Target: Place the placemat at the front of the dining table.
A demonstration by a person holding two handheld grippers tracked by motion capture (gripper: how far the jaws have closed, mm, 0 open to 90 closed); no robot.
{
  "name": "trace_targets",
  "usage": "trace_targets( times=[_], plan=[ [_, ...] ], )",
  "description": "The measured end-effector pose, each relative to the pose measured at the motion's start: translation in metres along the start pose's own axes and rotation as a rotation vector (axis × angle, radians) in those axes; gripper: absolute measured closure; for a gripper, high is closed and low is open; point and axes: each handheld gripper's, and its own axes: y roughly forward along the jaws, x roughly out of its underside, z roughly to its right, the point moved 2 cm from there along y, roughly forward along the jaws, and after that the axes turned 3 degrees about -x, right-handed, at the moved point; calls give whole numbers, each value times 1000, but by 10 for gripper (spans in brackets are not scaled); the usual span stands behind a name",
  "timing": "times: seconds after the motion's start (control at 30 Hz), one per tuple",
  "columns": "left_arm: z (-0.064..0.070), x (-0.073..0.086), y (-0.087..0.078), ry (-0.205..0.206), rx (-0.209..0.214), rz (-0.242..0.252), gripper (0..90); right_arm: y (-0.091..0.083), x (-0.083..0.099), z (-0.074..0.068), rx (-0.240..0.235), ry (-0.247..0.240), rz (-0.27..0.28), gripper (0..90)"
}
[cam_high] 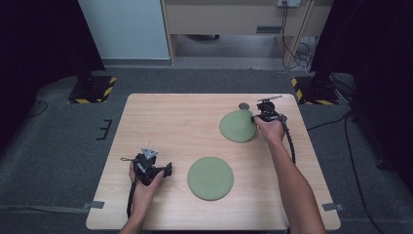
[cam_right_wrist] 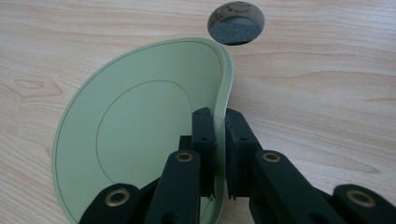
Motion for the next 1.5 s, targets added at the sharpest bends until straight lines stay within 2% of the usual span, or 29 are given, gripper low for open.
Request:
trace_targets(
  times=[0.3,0.73,0.97,1.17,1.27,1.5],
  plan=[
    [-6,1,0,-2,-30,-5,30,-1,1,4,25,-2,-10,842],
    [-6,2,2,5,-30,-19,25,0,3,10,32,15,-21,819],
    [-6,2,3,5,-30,-19,23,1,4,14,26,42,-23,786],
    [-6,2,3,5,-31,-19,23,3,5,16,42,53,-26,730],
    [-6,2,3,4,-32,-19,23,5,9,18,69,51,-34,670],
    [-6,2,3,4,-31,-18,23,4,11,22,78,72,-24,602]
  ],
)
